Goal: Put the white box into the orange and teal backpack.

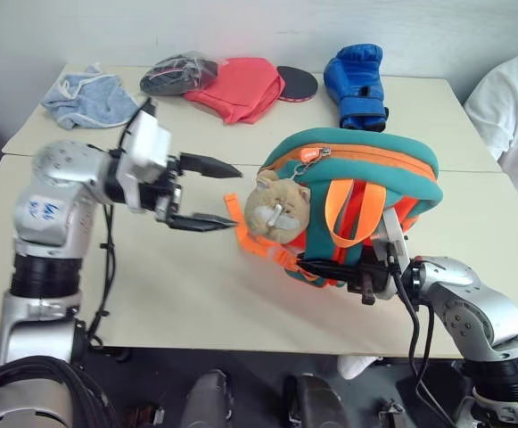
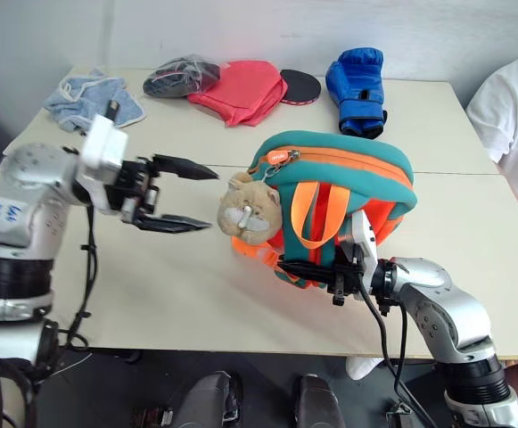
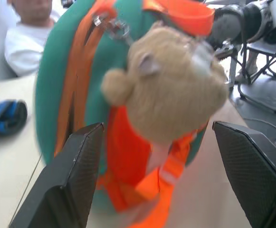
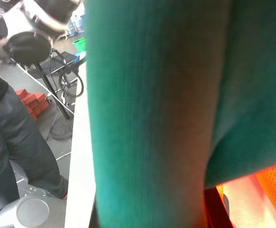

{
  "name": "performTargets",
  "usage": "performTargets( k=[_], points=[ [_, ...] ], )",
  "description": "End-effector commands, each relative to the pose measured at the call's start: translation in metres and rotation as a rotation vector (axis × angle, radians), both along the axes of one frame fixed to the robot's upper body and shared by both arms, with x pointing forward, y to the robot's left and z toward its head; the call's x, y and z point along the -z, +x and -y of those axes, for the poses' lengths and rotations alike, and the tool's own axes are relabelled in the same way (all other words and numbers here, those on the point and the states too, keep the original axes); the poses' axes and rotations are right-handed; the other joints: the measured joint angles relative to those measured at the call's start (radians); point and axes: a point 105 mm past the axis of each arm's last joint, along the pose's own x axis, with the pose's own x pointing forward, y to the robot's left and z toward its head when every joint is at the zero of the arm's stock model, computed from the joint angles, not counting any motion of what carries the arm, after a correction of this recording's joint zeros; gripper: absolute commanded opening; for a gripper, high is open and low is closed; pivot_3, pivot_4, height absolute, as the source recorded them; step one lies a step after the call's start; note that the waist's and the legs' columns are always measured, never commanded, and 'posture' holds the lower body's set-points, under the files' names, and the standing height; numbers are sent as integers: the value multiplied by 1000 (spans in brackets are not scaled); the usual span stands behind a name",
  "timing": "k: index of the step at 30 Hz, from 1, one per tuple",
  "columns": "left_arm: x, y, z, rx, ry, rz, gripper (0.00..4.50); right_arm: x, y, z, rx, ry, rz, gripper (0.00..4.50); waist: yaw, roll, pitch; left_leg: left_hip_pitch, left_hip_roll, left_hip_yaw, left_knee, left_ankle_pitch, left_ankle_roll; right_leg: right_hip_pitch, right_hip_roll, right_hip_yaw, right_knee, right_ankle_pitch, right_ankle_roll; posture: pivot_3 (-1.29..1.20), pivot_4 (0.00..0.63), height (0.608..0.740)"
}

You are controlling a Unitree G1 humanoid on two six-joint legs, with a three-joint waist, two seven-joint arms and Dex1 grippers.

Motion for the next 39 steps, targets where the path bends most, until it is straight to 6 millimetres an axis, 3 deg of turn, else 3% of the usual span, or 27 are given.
performTargets(
  k=[1, 4, 11, 16, 18, 22, 26, 29, 32, 35, 39],
  points=[
    [-9, -9, 18, -21, -105, 52, 3844, -6, -1, -2, -22, 6, 28, 0, 0, 0, 0, 0, 0, 0, 0, 0, 0, 0, 0, 0, 0, 0, 0, 0, 150, 740],
    [14, -9, 35, -39, -82, 95, 3458, -8, 0, -4, -28, 4, 32, 0, 1, 0, 0, 0, 0, 0, 0, 0, 0, 0, 0, 0, 1, 0, 0, 0, 150, 740],
    [5, -5, 28, -72, -173, 65, 1583, -11, 1, -5, -16, 8, 43, 0, 1, 0, 0, 1, 0, 1, 0, 0, 0, 0, 0, -1, 1, 0, 0, 0, 150, 740],
    [-17, 8, -9, -140, -194, -28, 443, -13, 1, -2, 6, 6, 40, 0, 0, 0, 0, 1, 0, 1, 0, 0, 0, 0, 0, -2, 1, 0, 0, 0, 150, 740],
    [-21, 16, -23, -189, -175, -35, 352, -13, 1, -1, 14, 7, 37, 0, -2, 0, 0, 2, 0, 1, 0, 0, 0, 0, 1, -2, 1, 0, 0, 0, 150, 740],
    [-38, 62, -73, -475, -282, -85, 352, -14, 1, 4, 46, 12, 39, 0, 0, 0, 0, 3, 0, 3, -1, 0, -1, -1, 4, -5, 2, 0, 0, 0, 150, 740],
    [-10, 91, -99, -677, -247, -211, 352, -14, 0, 6, 66, 25, 40, 0, 0, 0, 0, 4, -1, 4, -1, 0, 0, -1, 4, -5, 3, 0, 0, 0, 150, 740],
    [29, 91, -95, -683, -189, -386, 352, -13, -1, 7, 81, 34, 41, 0, -2, 0, 0, 4, -1, 4, -1, 0, 0, -1, 4, -4, 4, 0, 0, 0, 150, 740],
    [61, 92, -95, -736, -98, -434, 352, -13, -2, 8, 94, 43, 44, 0, -2, 0, 0, 4, 0, 5, -1, 0, 0, -1, 4, -3, 4, 0, 0, 0, 150, 740],
    [81, 97, -81, -750, -126, -499, 352, -17, -1, 10, 119, 78, 49, 0, 0, 0, 0, 6, 0, 5, -1, 0, -1, 0, 3, -2, 4, 0, 0, 0, 150, 740],
    [121, 80, -59, -681, 88, -465, 352, -24, -1, 10, 149, 157, 54, 0, 0, 0, 0, 7, -1, 5, -2, 0, -1, 0, 0, -2, 5, 0, 0, 0, 150, 740]
  ],
)
